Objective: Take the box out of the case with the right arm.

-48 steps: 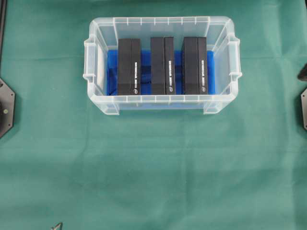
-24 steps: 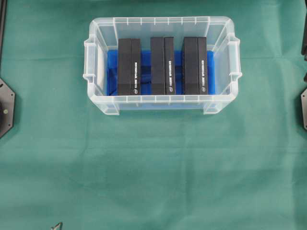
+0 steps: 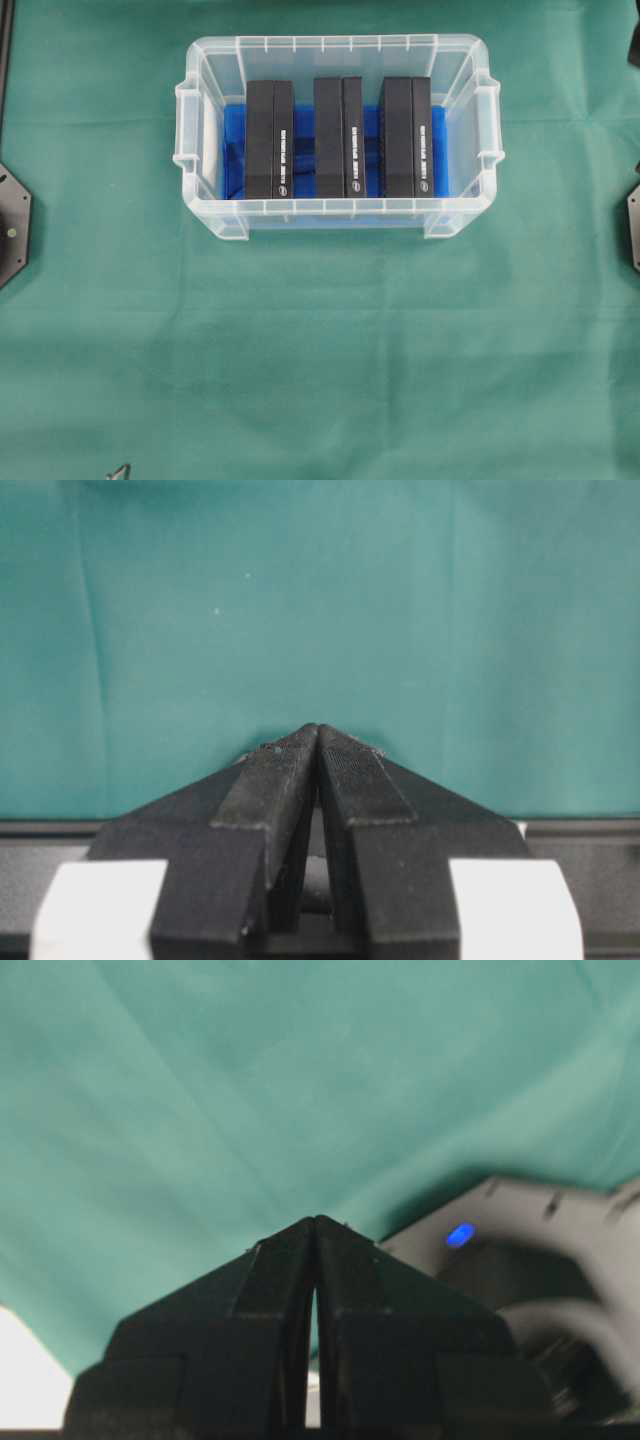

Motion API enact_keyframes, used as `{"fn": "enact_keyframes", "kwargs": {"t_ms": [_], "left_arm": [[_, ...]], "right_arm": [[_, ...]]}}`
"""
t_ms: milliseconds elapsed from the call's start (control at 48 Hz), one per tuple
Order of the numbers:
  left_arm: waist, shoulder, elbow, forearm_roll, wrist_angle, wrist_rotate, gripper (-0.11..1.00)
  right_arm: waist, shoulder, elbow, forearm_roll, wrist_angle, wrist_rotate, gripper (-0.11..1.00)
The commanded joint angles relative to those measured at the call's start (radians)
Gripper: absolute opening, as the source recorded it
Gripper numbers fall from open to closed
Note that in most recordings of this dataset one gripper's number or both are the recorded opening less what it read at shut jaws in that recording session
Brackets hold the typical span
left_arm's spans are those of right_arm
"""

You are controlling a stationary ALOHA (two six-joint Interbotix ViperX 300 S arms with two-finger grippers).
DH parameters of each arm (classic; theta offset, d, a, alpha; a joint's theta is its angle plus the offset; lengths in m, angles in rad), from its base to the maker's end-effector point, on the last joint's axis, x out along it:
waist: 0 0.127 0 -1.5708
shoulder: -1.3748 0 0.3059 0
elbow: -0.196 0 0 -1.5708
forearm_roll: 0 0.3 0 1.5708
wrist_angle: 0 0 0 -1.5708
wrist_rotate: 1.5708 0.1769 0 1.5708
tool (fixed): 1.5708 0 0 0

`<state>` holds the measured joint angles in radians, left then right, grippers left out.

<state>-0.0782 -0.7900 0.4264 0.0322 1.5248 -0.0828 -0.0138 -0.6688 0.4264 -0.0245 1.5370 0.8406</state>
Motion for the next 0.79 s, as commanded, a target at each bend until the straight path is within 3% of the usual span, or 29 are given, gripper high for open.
{"fn": "enact_keyframes", "kwargs": {"t_ms": [0,188,313,584,771], "left_arm": [[-0.003,0.003,-0.025,0.000,-0.003,0.002,0.00],[-0.003,0.005,-0.025,0.000,-0.003,0.002,0.00],[-0.003,0.005,-0.026,0.000,-0.003,0.002,0.00],[-0.003,0.006,-0.025,0.000,-0.003,0.000,0.00],[-0.005,0.006,-0.026,0.000,-0.003,0.000,0.00]], "right_arm": [[-0.002,0.008,-0.026,-0.002,0.028,0.153,0.00],[-0.002,0.012,-0.026,-0.002,0.100,0.483,0.00],[-0.002,0.011,-0.026,-0.003,0.118,0.609,0.00],[-0.017,0.041,-0.028,-0.005,0.117,0.612,0.00],[-0.141,0.066,-0.035,-0.025,0.117,0.517,0.00]]}}
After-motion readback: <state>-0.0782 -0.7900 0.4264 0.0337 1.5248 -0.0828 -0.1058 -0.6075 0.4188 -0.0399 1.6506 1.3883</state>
